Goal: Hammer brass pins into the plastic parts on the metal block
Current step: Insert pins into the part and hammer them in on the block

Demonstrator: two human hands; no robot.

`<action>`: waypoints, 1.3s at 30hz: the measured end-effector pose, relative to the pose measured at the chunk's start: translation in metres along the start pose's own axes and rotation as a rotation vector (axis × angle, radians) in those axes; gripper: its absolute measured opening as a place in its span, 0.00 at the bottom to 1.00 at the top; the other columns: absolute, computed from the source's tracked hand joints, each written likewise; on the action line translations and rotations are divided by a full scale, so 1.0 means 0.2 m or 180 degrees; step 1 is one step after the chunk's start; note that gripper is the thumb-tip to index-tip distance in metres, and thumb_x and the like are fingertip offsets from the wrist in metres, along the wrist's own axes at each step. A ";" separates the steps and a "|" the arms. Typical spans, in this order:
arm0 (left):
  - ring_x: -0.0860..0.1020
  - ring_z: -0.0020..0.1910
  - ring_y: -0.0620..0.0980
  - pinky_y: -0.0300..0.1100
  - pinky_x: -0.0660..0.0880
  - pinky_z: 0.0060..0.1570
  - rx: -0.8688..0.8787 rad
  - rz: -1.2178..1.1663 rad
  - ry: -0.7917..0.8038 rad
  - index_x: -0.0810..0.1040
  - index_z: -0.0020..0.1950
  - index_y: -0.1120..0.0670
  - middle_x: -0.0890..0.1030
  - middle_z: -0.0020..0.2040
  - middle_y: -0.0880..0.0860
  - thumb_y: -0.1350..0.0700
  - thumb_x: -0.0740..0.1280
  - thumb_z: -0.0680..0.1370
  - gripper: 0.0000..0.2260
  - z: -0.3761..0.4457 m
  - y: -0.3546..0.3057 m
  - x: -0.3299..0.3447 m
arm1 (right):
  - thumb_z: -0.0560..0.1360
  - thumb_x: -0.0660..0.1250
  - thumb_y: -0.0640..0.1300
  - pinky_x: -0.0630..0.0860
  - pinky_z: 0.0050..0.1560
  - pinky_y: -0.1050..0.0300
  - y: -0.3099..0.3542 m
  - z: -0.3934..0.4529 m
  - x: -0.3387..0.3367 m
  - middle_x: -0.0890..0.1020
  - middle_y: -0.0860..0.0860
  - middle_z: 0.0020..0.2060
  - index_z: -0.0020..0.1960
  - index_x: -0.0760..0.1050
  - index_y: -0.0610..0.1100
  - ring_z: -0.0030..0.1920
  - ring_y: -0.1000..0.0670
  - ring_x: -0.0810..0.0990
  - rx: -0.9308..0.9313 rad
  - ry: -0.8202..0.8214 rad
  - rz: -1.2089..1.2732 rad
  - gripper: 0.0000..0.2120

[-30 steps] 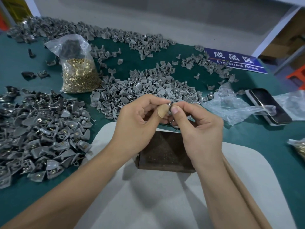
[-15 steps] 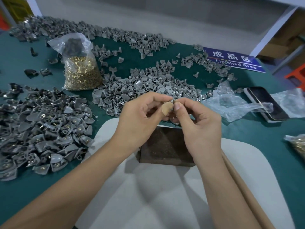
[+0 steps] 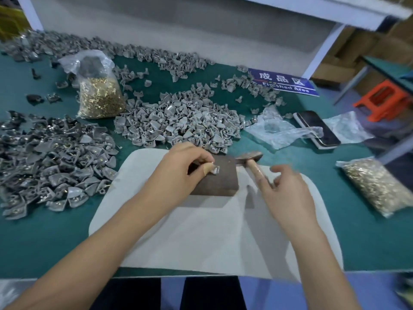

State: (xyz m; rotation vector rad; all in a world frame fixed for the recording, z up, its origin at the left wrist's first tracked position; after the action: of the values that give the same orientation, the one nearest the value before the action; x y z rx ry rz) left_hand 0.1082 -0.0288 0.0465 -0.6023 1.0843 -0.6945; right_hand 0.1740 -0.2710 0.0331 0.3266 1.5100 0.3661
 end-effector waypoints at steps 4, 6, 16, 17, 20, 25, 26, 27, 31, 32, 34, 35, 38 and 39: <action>0.73 0.54 0.50 0.50 0.70 0.58 -0.0028 0.0415 -0.0034 0.85 0.48 0.49 0.78 0.47 0.46 0.52 0.73 0.78 0.03 -0.01 0.00 -0.02 | 0.82 0.64 0.54 0.72 0.50 0.47 0.00 -0.05 -0.01 0.77 0.47 0.56 0.62 0.75 0.50 0.58 0.41 0.76 -0.0258 0.0187 -0.0303 0.12; 0.73 0.53 0.50 0.54 0.71 0.58 0.0005 0.0498 -0.0023 0.85 0.49 0.50 0.78 0.47 0.46 0.52 0.72 0.78 0.03 -0.01 -0.02 -0.02 | 0.84 0.59 0.52 0.71 0.48 0.46 0.00 -0.05 -0.04 0.75 0.46 0.56 0.61 0.74 0.48 0.55 0.38 0.77 -0.0235 0.0100 -0.0497 0.11; 0.75 0.55 0.49 0.48 0.69 0.55 0.0102 0.1258 -0.0132 0.85 0.51 0.45 0.80 0.48 0.44 0.46 0.71 0.79 0.06 -0.02 -0.08 -0.05 | 0.82 0.59 0.61 0.64 0.24 0.65 0.11 -0.16 -0.21 0.74 0.55 0.27 0.53 0.73 0.66 0.24 0.55 0.66 -0.0678 0.0682 0.1597 0.05; 0.74 0.56 0.48 0.47 0.67 0.55 0.0124 0.1368 -0.0171 0.85 0.51 0.44 0.80 0.48 0.43 0.45 0.70 0.79 0.06 -0.02 -0.08 -0.06 | 0.83 0.59 0.60 0.63 0.23 0.66 0.14 -0.18 -0.21 0.71 0.55 0.26 0.56 0.73 0.68 0.24 0.55 0.64 -0.0888 0.0796 0.1603 0.06; 0.73 0.57 0.48 0.46 0.63 0.56 0.0143 0.1529 -0.0312 0.84 0.50 0.44 0.80 0.48 0.42 0.45 0.70 0.79 0.06 -0.03 -0.09 -0.06 | 0.86 0.56 0.51 0.65 0.26 0.65 0.22 -0.20 -0.18 0.75 0.56 0.29 0.58 0.75 0.63 0.25 0.56 0.65 -0.1156 0.0925 0.1428 0.10; 0.73 0.57 0.50 0.44 0.64 0.54 0.0041 0.1512 -0.0318 0.85 0.50 0.45 0.79 0.48 0.43 0.47 0.70 0.78 0.05 -0.03 -0.08 -0.06 | 0.85 0.57 0.53 0.68 0.33 0.53 0.24 -0.19 -0.14 0.78 0.56 0.34 0.58 0.74 0.59 0.30 0.55 0.72 -0.1077 0.0717 0.0892 0.07; 0.73 0.57 0.50 0.44 0.66 0.54 0.0032 0.1478 -0.0284 0.85 0.50 0.46 0.79 0.47 0.43 0.47 0.71 0.78 0.05 -0.03 -0.07 -0.06 | 0.85 0.57 0.54 0.69 0.34 0.51 0.25 -0.19 -0.15 0.78 0.55 0.34 0.58 0.73 0.59 0.31 0.54 0.73 -0.1091 0.0598 0.0905 0.08; 0.73 0.56 0.50 0.45 0.67 0.54 0.0032 0.1459 -0.0260 0.85 0.50 0.46 0.79 0.47 0.43 0.47 0.71 0.78 0.05 -0.03 -0.07 -0.06 | 0.85 0.56 0.55 0.72 0.36 0.50 0.26 -0.20 -0.15 0.77 0.55 0.34 0.59 0.73 0.60 0.33 0.53 0.73 -0.1118 0.0487 0.0960 0.08; 0.73 0.55 0.48 0.44 0.69 0.52 0.0081 0.1537 -0.0178 0.85 0.50 0.44 0.80 0.46 0.43 0.44 0.71 0.78 0.06 -0.01 -0.07 -0.08 | 0.85 0.55 0.56 0.76 0.41 0.45 0.31 -0.23 -0.14 0.76 0.60 0.34 0.68 0.72 0.60 0.36 0.51 0.73 -0.1230 0.0234 0.1086 0.14; 0.73 0.55 0.48 0.45 0.70 0.53 0.0098 0.1559 -0.0164 0.85 0.50 0.44 0.80 0.46 0.43 0.44 0.71 0.78 0.07 -0.01 -0.07 -0.09 | 0.85 0.54 0.56 0.76 0.43 0.44 0.32 -0.24 -0.13 0.77 0.59 0.36 0.69 0.72 0.59 0.37 0.50 0.74 -0.1221 0.0223 0.1066 0.16; 0.74 0.56 0.48 0.45 0.70 0.53 0.0117 0.1574 -0.0177 0.86 0.50 0.44 0.81 0.46 0.43 0.44 0.71 0.78 0.07 0.00 -0.07 -0.09 | 0.85 0.53 0.56 0.77 0.45 0.42 0.33 -0.25 -0.10 0.79 0.57 0.39 0.69 0.72 0.59 0.40 0.46 0.76 -0.1231 0.0286 0.0909 0.16; 0.74 0.56 0.49 0.45 0.70 0.53 0.0118 0.1574 -0.0189 0.86 0.51 0.45 0.81 0.46 0.43 0.45 0.71 0.78 0.07 0.00 -0.07 -0.09 | 0.85 0.53 0.55 0.77 0.46 0.41 0.34 -0.25 -0.08 0.78 0.57 0.39 0.68 0.72 0.59 0.42 0.45 0.77 -0.1262 0.0367 0.0782 0.15; 0.74 0.56 0.49 0.44 0.68 0.51 0.0123 0.1547 -0.0216 0.86 0.51 0.45 0.81 0.46 0.43 0.45 0.71 0.78 0.07 -0.01 -0.07 -0.09 | 0.85 0.53 0.55 0.77 0.45 0.44 0.32 -0.22 -0.10 0.76 0.59 0.36 0.68 0.71 0.61 0.40 0.49 0.76 -0.1260 0.0357 0.0711 0.15; 0.74 0.56 0.49 0.44 0.68 0.51 0.0136 0.1544 -0.0213 0.86 0.51 0.45 0.81 0.46 0.43 0.45 0.71 0.78 0.07 0.00 -0.06 -0.09 | 0.85 0.54 0.56 0.76 0.43 0.46 0.31 -0.21 -0.11 0.76 0.61 0.35 0.69 0.71 0.61 0.38 0.51 0.74 -0.1236 0.0195 0.0825 0.15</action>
State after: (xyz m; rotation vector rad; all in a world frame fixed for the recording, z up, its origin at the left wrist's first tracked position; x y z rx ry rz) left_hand 0.0990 -0.0230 0.0664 -0.3034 1.0959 -0.2724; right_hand 0.1298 -0.2255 0.0779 0.2028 1.4214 0.8680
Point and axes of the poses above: each hand's wrist, its own z-axis towards the middle knuckle, its own x-axis out of the palm, y = z × x, the point moved 4 cm from there along z, towards the middle knuckle
